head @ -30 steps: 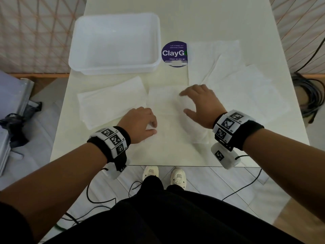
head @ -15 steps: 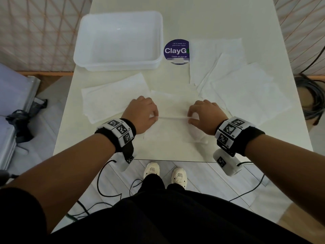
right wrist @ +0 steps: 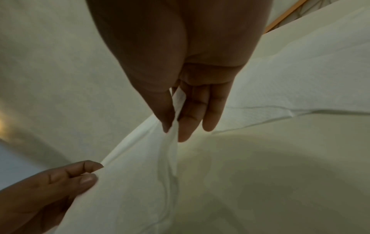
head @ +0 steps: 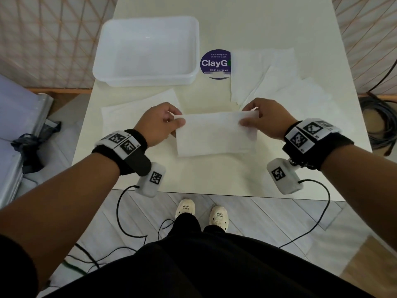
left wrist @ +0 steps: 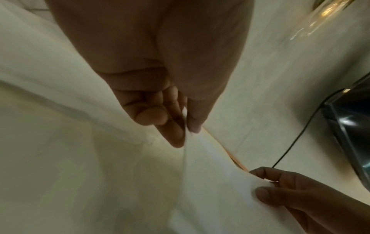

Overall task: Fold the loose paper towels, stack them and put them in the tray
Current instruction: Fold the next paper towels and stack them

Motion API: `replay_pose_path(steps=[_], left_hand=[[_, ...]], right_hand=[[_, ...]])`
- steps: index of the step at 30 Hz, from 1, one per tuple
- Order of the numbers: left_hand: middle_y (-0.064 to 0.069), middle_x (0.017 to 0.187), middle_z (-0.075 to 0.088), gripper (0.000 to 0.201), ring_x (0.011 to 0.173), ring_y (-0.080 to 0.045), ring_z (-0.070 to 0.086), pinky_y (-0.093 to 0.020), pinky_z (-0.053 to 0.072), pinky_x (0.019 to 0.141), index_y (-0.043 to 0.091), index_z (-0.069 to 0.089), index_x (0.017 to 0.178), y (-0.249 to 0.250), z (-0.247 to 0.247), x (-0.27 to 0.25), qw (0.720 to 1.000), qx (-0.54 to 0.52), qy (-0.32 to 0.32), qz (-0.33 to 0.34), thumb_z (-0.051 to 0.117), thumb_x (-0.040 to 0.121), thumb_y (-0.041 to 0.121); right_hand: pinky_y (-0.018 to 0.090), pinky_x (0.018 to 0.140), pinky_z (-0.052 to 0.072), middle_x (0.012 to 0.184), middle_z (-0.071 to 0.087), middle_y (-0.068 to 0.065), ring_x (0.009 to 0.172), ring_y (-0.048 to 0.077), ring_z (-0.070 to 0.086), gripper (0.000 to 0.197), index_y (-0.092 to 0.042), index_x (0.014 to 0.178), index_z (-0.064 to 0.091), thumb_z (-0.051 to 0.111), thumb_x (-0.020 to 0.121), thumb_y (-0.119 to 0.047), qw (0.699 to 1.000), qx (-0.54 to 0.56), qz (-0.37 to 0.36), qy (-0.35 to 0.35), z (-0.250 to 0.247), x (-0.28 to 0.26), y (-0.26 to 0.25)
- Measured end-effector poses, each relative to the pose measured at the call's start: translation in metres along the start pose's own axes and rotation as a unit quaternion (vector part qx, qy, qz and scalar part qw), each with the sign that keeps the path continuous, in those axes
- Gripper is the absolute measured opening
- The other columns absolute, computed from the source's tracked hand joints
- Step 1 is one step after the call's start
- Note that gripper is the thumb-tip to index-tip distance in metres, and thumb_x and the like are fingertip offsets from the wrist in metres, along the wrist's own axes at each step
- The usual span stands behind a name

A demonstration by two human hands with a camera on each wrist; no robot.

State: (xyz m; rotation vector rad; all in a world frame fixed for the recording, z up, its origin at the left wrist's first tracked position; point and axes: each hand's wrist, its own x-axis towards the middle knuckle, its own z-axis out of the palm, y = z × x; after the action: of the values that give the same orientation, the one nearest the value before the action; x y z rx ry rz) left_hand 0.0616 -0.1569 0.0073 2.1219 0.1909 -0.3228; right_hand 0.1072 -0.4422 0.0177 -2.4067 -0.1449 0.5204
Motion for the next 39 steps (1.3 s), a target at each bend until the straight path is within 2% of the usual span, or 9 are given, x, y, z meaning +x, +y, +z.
replay_pose_path(steps=[8, 13, 22, 26, 29, 32, 35, 37, 39], left_hand=[[0.0, 0.078, 0.068, 0.024, 0.075, -0.017, 0.064, -0.031, 0.052, 0.082, 0.014, 0.059, 0.099, -0.029, 0.024, 0.004, 0.998, 0.03, -0.008, -0.05, 0.074, 0.08, 0.017], [0.002, 0.083, 0.064, 0.027, 0.071, -0.006, 0.056, -0.014, 0.042, 0.067, 0.016, 0.06, 0.102, -0.035, 0.024, 0.006, 0.997, 0.07, 0.012, -0.042, 0.075, 0.079, 0.019], [0.006, 0.078, 0.061, 0.033, 0.065, -0.003, 0.056, -0.006, 0.041, 0.06, 0.015, 0.058, 0.104, -0.035, 0.026, 0.005, 0.996, 0.078, 0.023, -0.029, 0.077, 0.077, 0.014], [0.003, 0.086, 0.053, 0.042, 0.073, -0.013, 0.052, -0.026, 0.046, 0.074, 0.016, 0.051, 0.111, -0.035, 0.028, 0.002, 0.988, 0.15, 0.027, 0.015, 0.076, 0.077, 0.017], [0.004, 0.094, 0.046, 0.035, 0.08, -0.013, 0.046, -0.03, 0.043, 0.075, 0.016, 0.052, 0.111, -0.028, 0.031, -0.001, 0.973, 0.211, 0.043, 0.078, 0.07, 0.082, 0.021], [-0.002, 0.114, 0.053, 0.033, 0.101, -0.019, 0.051, -0.037, 0.043, 0.092, 0.015, 0.054, 0.121, -0.015, 0.049, -0.004, 0.959, 0.231, 0.02, 0.165, 0.06, 0.089, 0.019], [-0.007, 0.157, 0.022, 0.059, 0.144, -0.024, 0.02, -0.038, 0.017, 0.117, 0.011, 0.025, 0.149, -0.013, 0.078, -0.006, 0.926, 0.322, -0.102, 0.168, 0.048, 0.097, 0.027], [-0.005, 0.161, -0.009, 0.067, 0.148, -0.02, -0.009, -0.035, -0.002, 0.12, 0.012, -0.002, 0.153, -0.022, 0.09, -0.009, 0.893, 0.392, -0.163, 0.15, 0.034, 0.101, 0.037], [-0.005, 0.159, -0.02, 0.067, 0.146, -0.018, -0.019, -0.034, -0.009, 0.119, 0.014, -0.011, 0.151, -0.033, 0.092, -0.011, 0.864, 0.445, -0.169, 0.165, 0.023, 0.102, 0.043]], right_hand=[[0.026, 0.072, 0.033, 0.093, 0.053, 0.001, 0.085, 0.019, 0.048, 0.028, -0.014, 0.109, 0.058, 0.067, 0.085, -0.025, 0.997, -0.056, 0.051, -0.023, 0.03, 0.002, 0.013], [0.026, 0.071, 0.034, 0.092, 0.052, 0.001, 0.085, 0.019, 0.048, 0.025, -0.012, 0.107, 0.06, 0.067, 0.084, -0.017, 0.997, -0.055, 0.057, -0.004, 0.034, 0.003, 0.014], [0.028, 0.073, 0.038, 0.096, 0.054, 0.002, 0.088, 0.02, 0.052, 0.037, -0.014, 0.108, 0.059, 0.077, 0.076, -0.018, 0.996, -0.052, 0.075, 0.007, 0.038, 0.004, 0.018], [0.035, 0.087, 0.044, 0.125, 0.047, 0.007, 0.11, 0.025, 0.047, 0.057, -0.015, 0.125, 0.05, 0.076, 0.075, -0.022, 0.99, -0.131, 0.03, 0.03, 0.039, -0.005, 0.013], [0.04, 0.097, 0.039, 0.136, 0.044, 0.005, 0.122, 0.028, 0.039, 0.05, -0.017, 0.13, 0.048, 0.064, 0.083, -0.022, 0.977, -0.197, -0.063, 0.061, 0.045, -0.014, -0.002], [0.041, 0.108, 0.027, 0.151, 0.033, 0.002, 0.137, 0.025, 0.028, 0.048, -0.018, 0.142, 0.036, 0.046, 0.095, -0.021, 0.96, -0.251, -0.125, -0.007, 0.066, -0.02, -0.014], [0.042, 0.117, 0.007, 0.16, 0.0, 0.002, 0.147, 0.024, -0.001, 0.06, -0.015, 0.152, 0.005, 0.031, 0.101, -0.033, 0.94, -0.307, -0.105, -0.106, 0.089, -0.024, -0.011], [0.044, 0.118, -0.001, 0.159, -0.015, 0.002, 0.146, 0.024, -0.014, 0.066, -0.015, 0.151, -0.009, 0.024, 0.1, -0.043, 0.935, -0.317, -0.091, -0.133, 0.099, -0.028, -0.002], [0.046, 0.119, -0.003, 0.158, -0.02, 0.001, 0.145, 0.023, -0.019, 0.071, -0.016, 0.15, -0.012, 0.021, 0.098, -0.051, 0.937, -0.312, -0.096, -0.125, 0.105, -0.032, 0.011]])
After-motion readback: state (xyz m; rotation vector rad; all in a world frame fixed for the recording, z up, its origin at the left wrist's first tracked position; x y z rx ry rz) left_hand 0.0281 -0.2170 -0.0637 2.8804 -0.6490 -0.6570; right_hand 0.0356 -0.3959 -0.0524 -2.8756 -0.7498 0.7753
